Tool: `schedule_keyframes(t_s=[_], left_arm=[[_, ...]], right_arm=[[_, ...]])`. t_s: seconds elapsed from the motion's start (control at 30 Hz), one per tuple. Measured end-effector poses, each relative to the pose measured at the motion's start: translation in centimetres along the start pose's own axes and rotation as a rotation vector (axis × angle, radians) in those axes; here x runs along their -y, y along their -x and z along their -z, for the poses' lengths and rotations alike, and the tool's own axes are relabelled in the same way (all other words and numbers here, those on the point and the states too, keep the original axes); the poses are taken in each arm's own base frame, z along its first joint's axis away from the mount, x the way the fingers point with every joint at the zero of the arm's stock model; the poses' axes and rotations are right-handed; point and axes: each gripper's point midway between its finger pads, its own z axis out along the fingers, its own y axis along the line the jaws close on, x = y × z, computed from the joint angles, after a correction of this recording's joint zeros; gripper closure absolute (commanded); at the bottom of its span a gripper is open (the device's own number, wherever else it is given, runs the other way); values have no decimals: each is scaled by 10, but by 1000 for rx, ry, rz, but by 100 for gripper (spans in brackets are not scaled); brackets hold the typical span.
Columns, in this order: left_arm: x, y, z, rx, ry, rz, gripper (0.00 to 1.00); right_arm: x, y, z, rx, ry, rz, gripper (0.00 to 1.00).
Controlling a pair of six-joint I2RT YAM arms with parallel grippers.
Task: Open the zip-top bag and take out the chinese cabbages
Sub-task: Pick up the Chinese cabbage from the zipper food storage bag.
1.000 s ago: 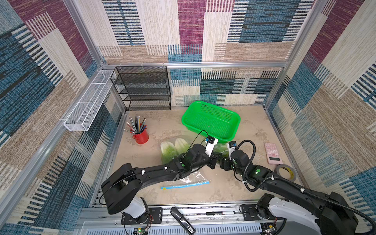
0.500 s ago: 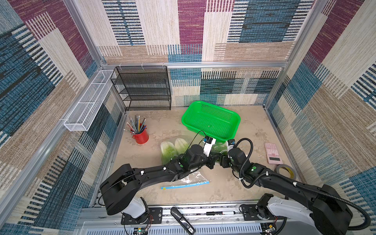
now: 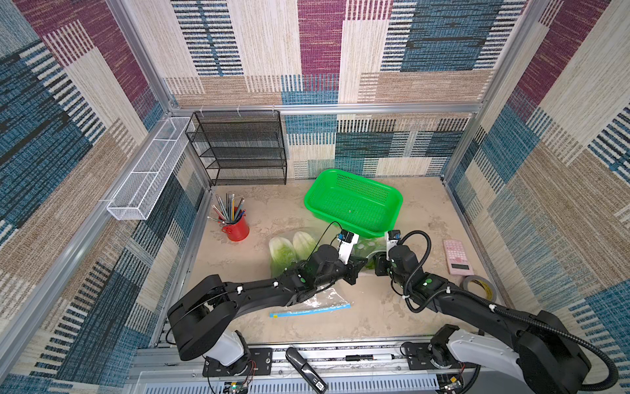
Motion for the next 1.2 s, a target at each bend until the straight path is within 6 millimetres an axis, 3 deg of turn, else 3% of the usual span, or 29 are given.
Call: schedule_keyframes(t_s=[0.3,0.9,1.07,1.2], left_arm=[[-3,-4,-3,-11,10,-3,100],[-10,0,-6,-8,92,-36,100],[-9,1,-6,-9,105,-57,100],[-6,3,-7,-5,110,-73,100]], right_arm=[[1,12,7,27,78,29,89],[-8,35,22,3,117,51,93],[-5,25,20,-31,108,55,86],[-1,15,19,-51,102,49,70]])
